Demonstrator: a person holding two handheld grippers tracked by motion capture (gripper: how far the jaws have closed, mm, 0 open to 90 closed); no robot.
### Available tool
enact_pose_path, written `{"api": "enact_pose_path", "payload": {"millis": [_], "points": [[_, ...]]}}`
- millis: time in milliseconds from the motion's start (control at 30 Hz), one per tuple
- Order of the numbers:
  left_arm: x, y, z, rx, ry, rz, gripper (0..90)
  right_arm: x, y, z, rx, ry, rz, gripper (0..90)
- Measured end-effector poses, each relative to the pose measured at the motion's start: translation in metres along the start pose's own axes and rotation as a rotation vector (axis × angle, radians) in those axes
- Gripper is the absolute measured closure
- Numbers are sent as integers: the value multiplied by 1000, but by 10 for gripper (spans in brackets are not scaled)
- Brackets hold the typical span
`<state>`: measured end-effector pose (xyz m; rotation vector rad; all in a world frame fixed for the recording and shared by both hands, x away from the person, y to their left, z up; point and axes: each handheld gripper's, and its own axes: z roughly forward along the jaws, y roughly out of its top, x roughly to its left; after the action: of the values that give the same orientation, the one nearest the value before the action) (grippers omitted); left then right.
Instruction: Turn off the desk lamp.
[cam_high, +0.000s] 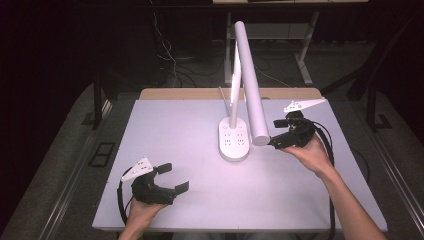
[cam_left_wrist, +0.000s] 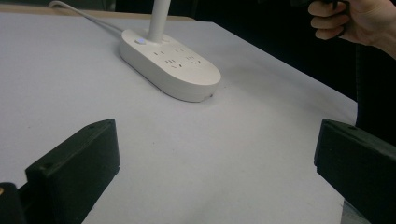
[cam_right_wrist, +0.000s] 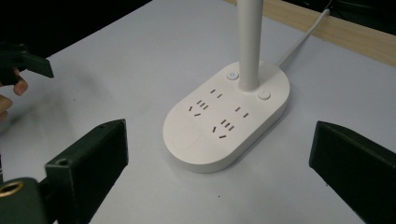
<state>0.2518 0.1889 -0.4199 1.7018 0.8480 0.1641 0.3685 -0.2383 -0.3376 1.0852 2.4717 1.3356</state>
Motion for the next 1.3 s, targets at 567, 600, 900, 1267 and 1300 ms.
{"api": "enact_pose_path", "payload": {"millis": [567,600,900,1267,1300], "points": [[1,0,-1,-1,-1,2,0,-22,9,25,44,-8,34,89],[1,0,-1,-1,-1,2,0,-25,10,27,49,2,34,158],[2,0,-2,-6,0,-1,0,-37,15,42,89,-9,46,463],[3,1,-3,-11,6,-3,0,-47,24,67,68,-4,73,704],[4,1,-4,-10,7,-3,0,-47,26,70,67,-6,73,720]]}}
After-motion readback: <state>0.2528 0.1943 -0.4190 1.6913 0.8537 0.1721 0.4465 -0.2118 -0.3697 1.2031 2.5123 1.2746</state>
